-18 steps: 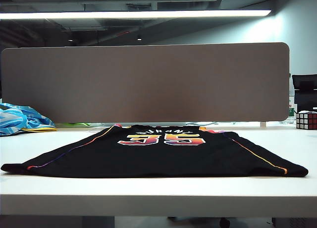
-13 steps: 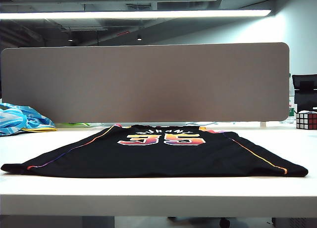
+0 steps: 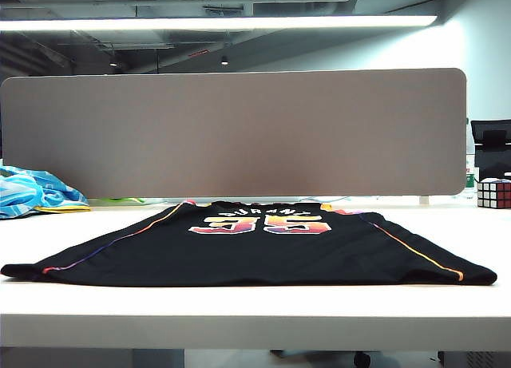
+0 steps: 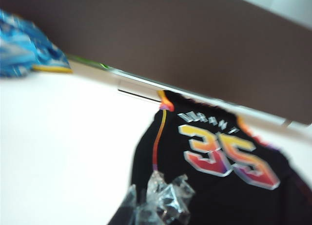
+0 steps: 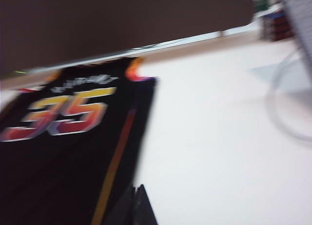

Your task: Fold the bottom side of the basketball jersey horizontally towards the center, about one-third of the way, and then fold the bottom of the basketball jersey up towards the top, creating a neat rectangle.

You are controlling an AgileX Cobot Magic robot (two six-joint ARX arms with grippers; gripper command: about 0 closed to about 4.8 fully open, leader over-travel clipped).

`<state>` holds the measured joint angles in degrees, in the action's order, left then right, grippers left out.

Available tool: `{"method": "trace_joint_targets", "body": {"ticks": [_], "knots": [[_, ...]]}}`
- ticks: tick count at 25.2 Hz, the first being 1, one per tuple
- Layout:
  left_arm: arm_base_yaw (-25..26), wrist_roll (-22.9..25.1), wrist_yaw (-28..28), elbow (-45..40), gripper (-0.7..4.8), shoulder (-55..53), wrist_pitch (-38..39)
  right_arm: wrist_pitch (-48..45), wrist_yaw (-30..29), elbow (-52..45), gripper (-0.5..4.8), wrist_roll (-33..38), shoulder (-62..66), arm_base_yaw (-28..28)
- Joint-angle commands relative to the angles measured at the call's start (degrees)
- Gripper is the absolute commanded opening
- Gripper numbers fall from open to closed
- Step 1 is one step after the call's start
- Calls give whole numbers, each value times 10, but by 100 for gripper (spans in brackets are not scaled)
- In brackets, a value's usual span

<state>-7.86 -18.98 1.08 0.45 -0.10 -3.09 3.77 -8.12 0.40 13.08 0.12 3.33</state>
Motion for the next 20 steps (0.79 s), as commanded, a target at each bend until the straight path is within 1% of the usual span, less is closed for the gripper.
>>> {"method": "trace_joint_targets", "body": {"ticks": [1, 3, 5, 7, 9, 12, 14, 17, 19, 20], "knots": [[1, -74, -11, 37, -5, -3, 68, -6, -77, 0, -9, 57, 1, -1], [1, -61, -12, 66, -5, -24, 115, 13, -73, 12, -9, 62, 1, -2], [1, -54, -13, 94, -6, -70, 127, 22, -71, 28, -9, 62, 6, -2], [1, -55, -14, 113, -6, -120, 114, 23, -71, 43, -9, 62, 19, -3], [1, -55, -28, 132, -6, -179, 102, 30, -71, 60, -9, 62, 38, -3], [1, -54, -68, 160, -6, -280, 91, 49, -71, 87, -9, 62, 88, -3], [1, -54, -97, 177, -6, -353, 71, 63, -71, 104, -9, 62, 126, -3], [1, -54, -126, 203, -6, -462, 28, 86, -77, 142, -9, 57, 213, -3], [1, -49, -129, 229, -6, -535, 13, 96, -104, 175, -9, 45, 301, -2], [1, -47, -129, 236, -6, -552, 10, 102, -113, 186, -9, 44, 328, -2]]}}
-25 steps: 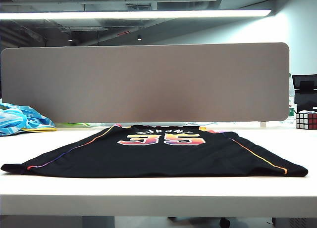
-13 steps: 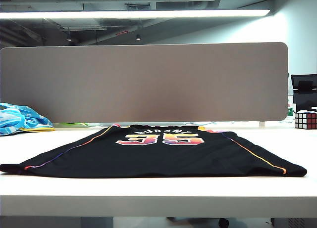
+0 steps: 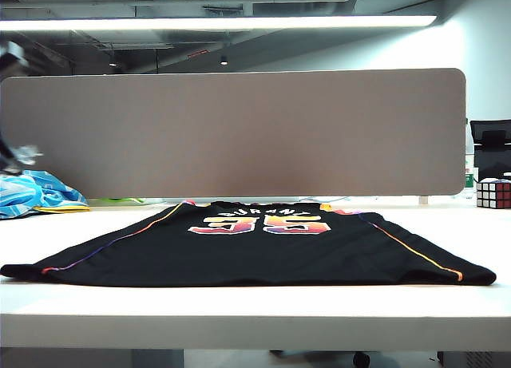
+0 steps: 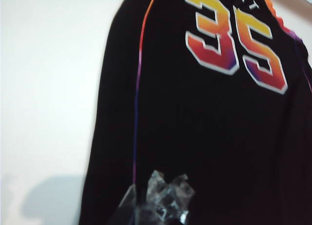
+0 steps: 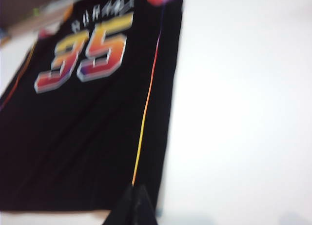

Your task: Fold the bottom side of the basketball jersey horizontally towards the center, about one-third of the way, and then fold the bottom of the basketball jersey up towards the top, creating a neat rectangle.

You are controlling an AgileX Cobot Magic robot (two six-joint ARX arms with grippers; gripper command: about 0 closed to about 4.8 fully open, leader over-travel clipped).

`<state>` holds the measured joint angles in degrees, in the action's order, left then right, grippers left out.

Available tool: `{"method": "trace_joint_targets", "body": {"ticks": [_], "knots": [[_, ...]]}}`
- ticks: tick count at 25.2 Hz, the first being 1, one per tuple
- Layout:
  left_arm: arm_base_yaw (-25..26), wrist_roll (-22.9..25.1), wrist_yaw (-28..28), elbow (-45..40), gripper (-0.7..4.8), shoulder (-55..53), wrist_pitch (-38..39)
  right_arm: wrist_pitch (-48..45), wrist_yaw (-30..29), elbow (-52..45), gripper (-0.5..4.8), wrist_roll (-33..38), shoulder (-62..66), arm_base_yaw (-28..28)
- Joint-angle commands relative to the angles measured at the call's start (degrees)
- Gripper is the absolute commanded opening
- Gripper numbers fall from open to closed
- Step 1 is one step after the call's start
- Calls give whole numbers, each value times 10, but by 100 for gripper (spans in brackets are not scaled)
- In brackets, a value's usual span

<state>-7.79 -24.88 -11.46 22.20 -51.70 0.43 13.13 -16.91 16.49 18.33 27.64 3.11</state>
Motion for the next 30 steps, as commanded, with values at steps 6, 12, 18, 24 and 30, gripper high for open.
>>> {"method": "trace_joint_targets", "body": {"ticks": [6, 12, 18, 24, 30], "knots": [[1, 45, -3, 68, -6, -117, -3, 45, -90, 107, -9, -23, 238, 0], [13, 67, -6, 87, -6, -151, 7, 81, -118, 183, -9, -53, 375, -1], [144, 73, -153, 89, -3, -193, 21, 68, -130, 205, 22, -65, 447, 0], [170, 71, -176, 92, 95, -239, 53, 50, -129, 205, 132, -66, 477, -1], [168, 69, -219, 92, 185, -281, 63, 50, -131, 205, 186, -66, 491, -1]]}}
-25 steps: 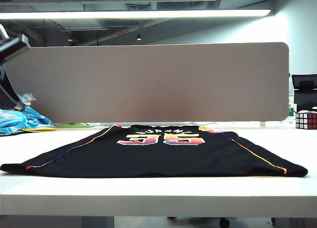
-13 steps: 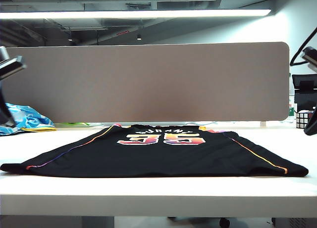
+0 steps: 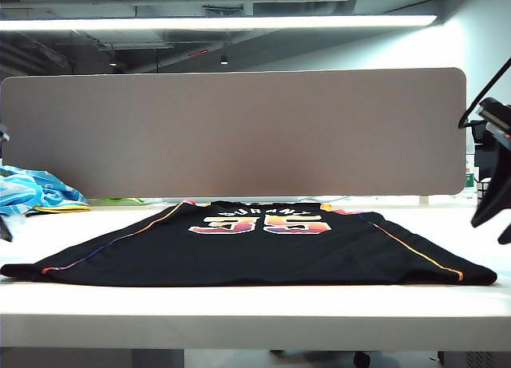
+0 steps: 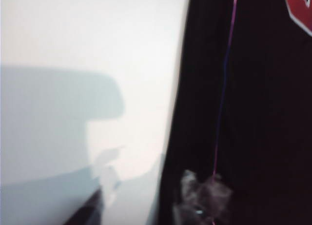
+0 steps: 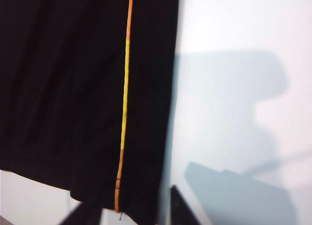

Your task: Fold the bottom side of the basketball jersey horizontally towards the center, about one-third of the way, and then fold the bottom of the basketball jersey up towards the top, creating a neat rectangle.

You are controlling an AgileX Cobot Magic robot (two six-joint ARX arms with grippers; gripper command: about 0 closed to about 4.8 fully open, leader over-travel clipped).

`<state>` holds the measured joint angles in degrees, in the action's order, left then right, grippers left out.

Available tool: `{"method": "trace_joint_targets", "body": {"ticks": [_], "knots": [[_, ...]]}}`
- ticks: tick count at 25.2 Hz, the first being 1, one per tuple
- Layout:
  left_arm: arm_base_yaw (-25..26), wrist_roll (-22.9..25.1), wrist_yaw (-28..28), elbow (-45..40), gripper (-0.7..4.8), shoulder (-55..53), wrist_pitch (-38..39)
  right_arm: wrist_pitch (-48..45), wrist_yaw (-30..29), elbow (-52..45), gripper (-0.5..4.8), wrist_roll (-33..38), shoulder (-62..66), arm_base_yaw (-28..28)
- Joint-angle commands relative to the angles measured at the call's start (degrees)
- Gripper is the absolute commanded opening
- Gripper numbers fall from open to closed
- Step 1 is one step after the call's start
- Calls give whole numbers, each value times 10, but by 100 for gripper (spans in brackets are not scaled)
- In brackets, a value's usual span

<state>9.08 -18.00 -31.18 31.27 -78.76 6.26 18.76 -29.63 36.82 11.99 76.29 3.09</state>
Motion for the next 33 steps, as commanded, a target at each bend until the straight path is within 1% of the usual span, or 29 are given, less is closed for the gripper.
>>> {"method": "trace_joint_targets", "body": {"ticks": [1, 2, 3, 4, 5, 12, 17, 18, 21, 23, 29, 33], "knots": [[-3, 0, -23, 1, 185, -16, 6, -6, -5, 2, 188, -2, 7, 0], [-5, 0, -23, 1, 185, -19, 10, -4, -5, 2, 207, -2, 9, -1], [-7, 0, -23, 1, 185, -23, 11, -2, -8, 2, 245, -2, 11, -1], [-8, 0, -23, 2, 185, -24, 12, 1, -7, 2, 271, -2, 13, -1], [-8, 0, -23, 2, 185, -26, 13, 5, -9, 2, 284, -2, 15, -1], [-26, 2, -21, 6, 185, -27, 14, 21, -11, 2, 284, -2, 33, -1], [-63, 2, -17, 20, 185, -31, 15, 25, -15, 2, 284, -3, 43, -1], [-78, 3, -5, 29, 185, -33, 20, 25, -21, 2, 284, -3, 45, -1], [-99, 16, 21, 44, 185, -39, 36, 26, -38, 1, 284, -4, 49, -2], [-100, 16, 30, 47, 185, -39, 40, 31, -37, 1, 284, -5, 50, -7], [-100, 29, 31, 47, 185, -43, 48, 33, -33, 1, 284, -11, 50, -38], [-101, 30, 27, 47, 185, -65, 53, 29, -11, 1, 284, -10, 53, -66]]}}
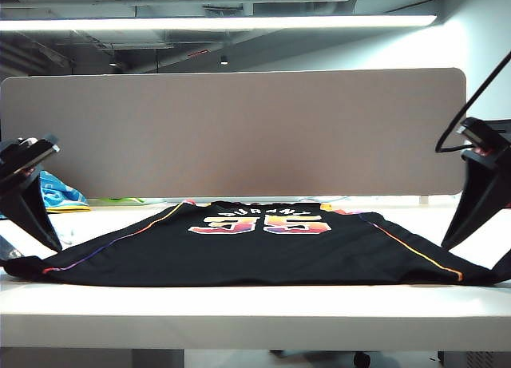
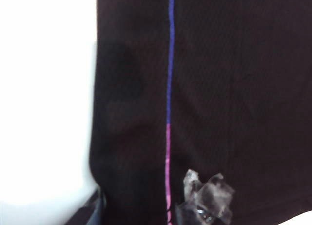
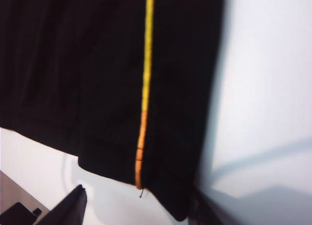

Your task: Fold the bottom side of the basketball jersey horizontally towards the center, about one-third of the way, and then fold the bottom of the basketball jersey up towards the top, creating a neat rectangle.

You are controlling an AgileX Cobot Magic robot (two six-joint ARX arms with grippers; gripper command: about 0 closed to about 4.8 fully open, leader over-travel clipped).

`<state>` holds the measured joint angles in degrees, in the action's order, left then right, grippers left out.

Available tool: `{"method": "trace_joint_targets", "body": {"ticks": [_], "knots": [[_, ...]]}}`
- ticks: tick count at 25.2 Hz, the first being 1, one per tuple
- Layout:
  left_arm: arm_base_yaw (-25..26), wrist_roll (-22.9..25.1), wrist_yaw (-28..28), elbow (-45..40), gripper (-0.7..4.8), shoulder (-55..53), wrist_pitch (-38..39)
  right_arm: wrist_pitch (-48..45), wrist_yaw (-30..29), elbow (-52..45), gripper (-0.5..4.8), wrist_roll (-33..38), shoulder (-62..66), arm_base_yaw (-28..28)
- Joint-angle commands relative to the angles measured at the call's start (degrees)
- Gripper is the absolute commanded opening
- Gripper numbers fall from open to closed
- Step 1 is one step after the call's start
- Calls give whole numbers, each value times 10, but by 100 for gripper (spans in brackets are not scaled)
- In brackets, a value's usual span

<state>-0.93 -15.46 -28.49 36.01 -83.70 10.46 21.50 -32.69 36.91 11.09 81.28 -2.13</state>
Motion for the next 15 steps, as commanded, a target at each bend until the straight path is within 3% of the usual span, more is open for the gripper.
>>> {"method": "trace_joint_targets", "body": {"ticks": [1, 15], "knots": [[-3, 5, 0, -1, 185, -22, 14, 1, 22, 0, 284, -1, 5, -18], [-7, 5, -2, -1, 182, -38, 11, -53, 31, 0, 264, 39, 70, -27]]}}
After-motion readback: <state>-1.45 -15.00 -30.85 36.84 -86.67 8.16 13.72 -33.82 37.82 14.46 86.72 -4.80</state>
